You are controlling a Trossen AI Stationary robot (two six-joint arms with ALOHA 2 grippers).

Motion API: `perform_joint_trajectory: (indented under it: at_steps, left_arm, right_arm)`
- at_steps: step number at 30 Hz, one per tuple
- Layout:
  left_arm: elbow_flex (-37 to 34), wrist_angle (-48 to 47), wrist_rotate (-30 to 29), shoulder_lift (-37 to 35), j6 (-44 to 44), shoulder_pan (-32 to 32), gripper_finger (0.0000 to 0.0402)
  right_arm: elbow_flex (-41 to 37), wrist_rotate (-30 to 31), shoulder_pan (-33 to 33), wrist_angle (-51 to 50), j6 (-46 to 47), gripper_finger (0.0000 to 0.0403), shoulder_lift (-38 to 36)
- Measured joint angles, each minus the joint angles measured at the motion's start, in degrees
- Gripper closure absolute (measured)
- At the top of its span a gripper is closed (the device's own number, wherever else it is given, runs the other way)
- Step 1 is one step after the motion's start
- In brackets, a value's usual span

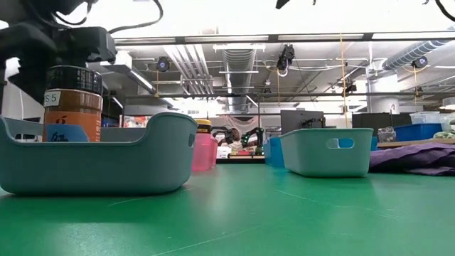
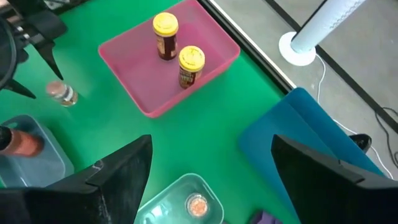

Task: Sort spices by type
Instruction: Put the brown seasoning bottle into the small light blue bin

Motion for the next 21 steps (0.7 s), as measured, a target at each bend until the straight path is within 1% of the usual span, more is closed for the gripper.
perform_joint_trajectory:
  at_steps: [9, 14, 21]
  left_arm:
    - [-4.37, 5.89, -0.31, 0.29, -1.41, 0.0, 0.015]
    - [-6.55, 10.56, -2.66, 0.31, -1.52, 0.0, 0.015]
    - [-7.98, 11.57, -2.93, 0.31, -2.93, 0.0, 0.015]
  right_arm:
    - [-1.62, 0.06, 0.0, 0.68, 1.04, 0.0084, 0.05]
    - [-1.84, 1.44, 0.0, 1.93, 1.03, 0.0075, 0.05]
    - [-1.84, 2.03, -0.02, 2.38, 1.03, 0.008, 0.05]
